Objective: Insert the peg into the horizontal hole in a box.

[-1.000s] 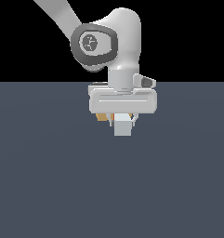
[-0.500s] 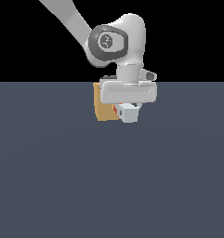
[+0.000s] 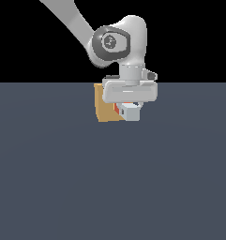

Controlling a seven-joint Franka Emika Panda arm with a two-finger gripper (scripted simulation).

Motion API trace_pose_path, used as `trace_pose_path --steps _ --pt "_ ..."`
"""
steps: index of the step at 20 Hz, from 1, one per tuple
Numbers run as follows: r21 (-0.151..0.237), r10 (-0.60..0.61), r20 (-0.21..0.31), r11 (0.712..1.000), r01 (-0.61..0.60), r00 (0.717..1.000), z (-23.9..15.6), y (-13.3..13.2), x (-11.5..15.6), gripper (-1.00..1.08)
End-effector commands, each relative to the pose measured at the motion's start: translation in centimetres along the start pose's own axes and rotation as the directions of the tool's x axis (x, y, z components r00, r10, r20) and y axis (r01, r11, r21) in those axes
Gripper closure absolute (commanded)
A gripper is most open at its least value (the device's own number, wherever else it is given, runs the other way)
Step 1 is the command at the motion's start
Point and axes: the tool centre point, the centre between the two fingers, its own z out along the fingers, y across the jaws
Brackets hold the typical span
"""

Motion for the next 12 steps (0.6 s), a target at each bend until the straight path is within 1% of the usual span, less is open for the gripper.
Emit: trace_pose_path --steps 1,3,8,12 --pt "-0.003 -0.001 0.0 1.0 0.001 1.0 -0.2 0.1 0.0 1.08" --pt "-0.009 -0.005 0.001 1.0 0.005 1.0 -0.6 0.3 0.0 1.08" --pt "-0.004 -0.004 0.001 1.0 0.004 1.0 -0.3 0.2 0.0 1.08" --pt "-0.005 -0.004 0.001 1.0 0.004 1.0 -0.4 0.1 1.2 1.08"
